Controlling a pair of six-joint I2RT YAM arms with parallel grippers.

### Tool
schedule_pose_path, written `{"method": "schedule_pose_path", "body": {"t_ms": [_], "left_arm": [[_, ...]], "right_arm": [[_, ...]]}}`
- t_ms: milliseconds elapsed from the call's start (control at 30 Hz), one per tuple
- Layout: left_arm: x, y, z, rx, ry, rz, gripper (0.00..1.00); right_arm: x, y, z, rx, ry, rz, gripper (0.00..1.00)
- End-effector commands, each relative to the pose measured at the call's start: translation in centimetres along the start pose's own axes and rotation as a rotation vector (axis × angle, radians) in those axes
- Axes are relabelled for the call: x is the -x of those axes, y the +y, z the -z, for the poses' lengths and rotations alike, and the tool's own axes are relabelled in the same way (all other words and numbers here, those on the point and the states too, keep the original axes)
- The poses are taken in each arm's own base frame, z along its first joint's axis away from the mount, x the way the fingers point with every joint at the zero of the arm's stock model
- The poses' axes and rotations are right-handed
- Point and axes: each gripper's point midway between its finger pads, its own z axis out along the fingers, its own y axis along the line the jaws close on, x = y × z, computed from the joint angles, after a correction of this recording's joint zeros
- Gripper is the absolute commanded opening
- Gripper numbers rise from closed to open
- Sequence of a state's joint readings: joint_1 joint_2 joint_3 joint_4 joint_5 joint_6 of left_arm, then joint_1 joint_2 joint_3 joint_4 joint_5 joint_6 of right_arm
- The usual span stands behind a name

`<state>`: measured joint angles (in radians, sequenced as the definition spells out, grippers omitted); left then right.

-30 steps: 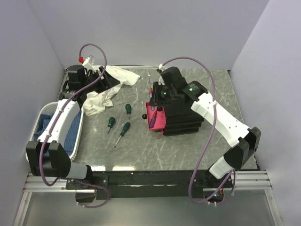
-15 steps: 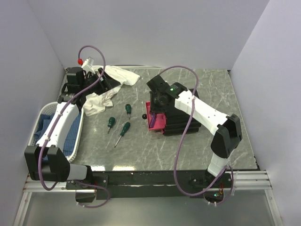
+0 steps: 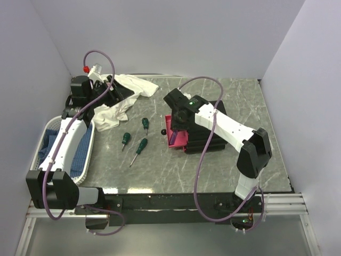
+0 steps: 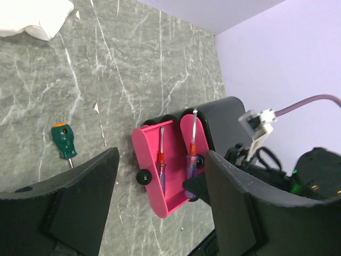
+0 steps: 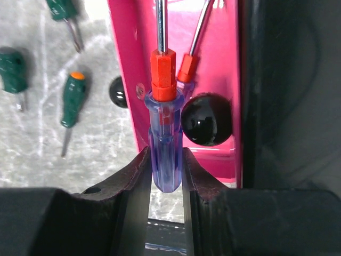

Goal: Sort the tools into containers

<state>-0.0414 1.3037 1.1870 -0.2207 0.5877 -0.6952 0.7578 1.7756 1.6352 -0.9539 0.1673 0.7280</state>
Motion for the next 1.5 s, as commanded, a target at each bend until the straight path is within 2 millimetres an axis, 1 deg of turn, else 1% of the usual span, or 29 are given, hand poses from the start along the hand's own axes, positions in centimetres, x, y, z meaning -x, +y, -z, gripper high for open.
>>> {"method": "schedule_pose_path", "body": {"t_ms": [0,33,67,133,333,400,500,533,600,633,700,733,767,800,833,867,900,933,1000,1033,1067,1100,1133,1167,1200,1233,1300,1400,1467], "left_arm": [[1.1,-2.1,1.0,-0.07,-0.042,-0.024,0.71],[1.1,-2.2,1.0,-0.073,-0.041,-0.023,0.71],[1.0,-2.2,1.0,-0.075,-0.039,-0.022,0.71],[1.1,-2.3,1.0,-0.078,-0.04,-0.022,0.71],[0.5,-1.7,0.6,-0.073,-0.021,0.002,0.73],[0.3,-1.6,0.5,-0.074,-0.01,0.006,0.73],[-0.4,-0.6,0.0,-0.054,0.009,0.019,0.72],[-1.2,0.4,-0.5,-0.036,0.031,0.052,0.72],[-2.6,1.5,-1.2,-0.009,0.079,0.099,0.7],[-3.9,2.5,-1.7,0.009,0.118,0.135,0.65],[-5.5,2.8,-2.2,0.01,0.168,0.157,0.56],[-6.5,3.0,-2.6,0.005,0.195,0.162,0.46],[-7.4,2.4,-3.0,-0.011,0.22,0.145,0.41],[-8.0,2.2,-3.3,-0.017,0.233,0.136,0.36],[-8.7,2.2,-3.9,-0.021,0.256,0.137,0.3],[-9.6,1.6,-4.3,-0.035,0.28,0.13,0.26],[-9.8,1.1,-4.8,-0.052,0.287,0.12,0.21],[-10.8,1.0,-5.5,-0.058,0.322,0.116,0.12],[-11.2,0.8,-6.3,-0.065,0.351,0.109,0.04],[-11.8,1.4,-7.0,-0.052,0.374,0.129,0.01],[-12.1,1.5,-7.3,-0.051,0.387,0.139,0.01],[-12.0,1.4,-7.7,-0.057,0.391,0.141,0.01],[-12.6,1.9,-8.3,-0.042,0.412,0.145,0.01],[-12.7,2.1,-8.6,-0.04,0.413,0.133,0.01],[-12.5,1.9,-9.0,-0.043,0.413,0.122,0.01],[-13.1,2.2,-9.5,-0.039,0.432,0.129,0.01],[-13.8,2.5,-9.6,-0.027,0.447,0.14,0.01],[-16.0,2.5,-9.8,-0.038,0.501,0.148,0.01],[-17.4,1.7,-10.3,-0.064,0.525,0.134,0.01]], "right_arm": [[-1.0,-0.7,-0.1,-0.049,-0.015,0.019,0.02],[-1.0,-0.9,0.0,-0.057,-0.021,0.015,0.05],[-1.0,-0.9,0.0,-0.056,-0.023,0.015,0.18],[-0.8,-1.0,0.1,-0.059,-0.034,0.015,0.39],[0.3,-0.9,0.8,-0.058,-0.077,0.019,0.6],[0.6,-0.6,1.4,-0.031,-0.083,0.045,0.61],[0.7,0.8,3.0,0.064,-0.077,0.092,0.61],[0.9,1.6,3.4,0.112,-0.082,0.111,0.61],[0.0,3.2,4.4,0.216,-0.045,0.181,0.6],[0.0,3.9,4.8,0.256,-0.045,0.203,0.57],[0.3,5.7,6.2,0.361,-0.052,0.275,0.53],[1.0,6.3,6.7,0.392,-0.075,0.286,0.41],[2.0,7.2,7.9,0.424,-0.115,0.294,0.3],[2.9,7.2,8.4,0.42,-0.148,0.288,0.2],[4.8,6.5,8.6,0.375,-0.212,0.252,0.0],[6.6,6.1,9.4,0.359,-0.266,0.22,0.0],[7.8,5.5,9.6,0.34,-0.297,0.192,0.0],[10.0,4.1,10.0,0.299,-0.354,0.154,0.0],[12.2,2.2,10.2,0.25,-0.404,0.138,0.0],[13.4,0.7,10.2,0.212,-0.431,0.123,0.0],[15.0,-1.6,10.1,0.162,-0.458,0.112,0.0],[15.8,-3.2,10.0,0.119,-0.471,0.102,0.0],[16.1,-4.7,9.4,0.076,-0.471,0.101,0.0],[17.1,-7.3,9.3,0.013,-0.487,0.09,0.0],[17.2,-8.6,8.9,-0.017,-0.483,0.091,0.0],[16.9,-9.8,8.0,-0.044,-0.463,0.098,0.0],[16.8,-12.3,7.5,-0.102,-0.447,0.11,0.0],[15.5,-13.6,6.4,-0.13,-0.382,0.183,0.0],[14.7,-14.0,5.8,-0.141,-0.354,0.208,0.0]]}}
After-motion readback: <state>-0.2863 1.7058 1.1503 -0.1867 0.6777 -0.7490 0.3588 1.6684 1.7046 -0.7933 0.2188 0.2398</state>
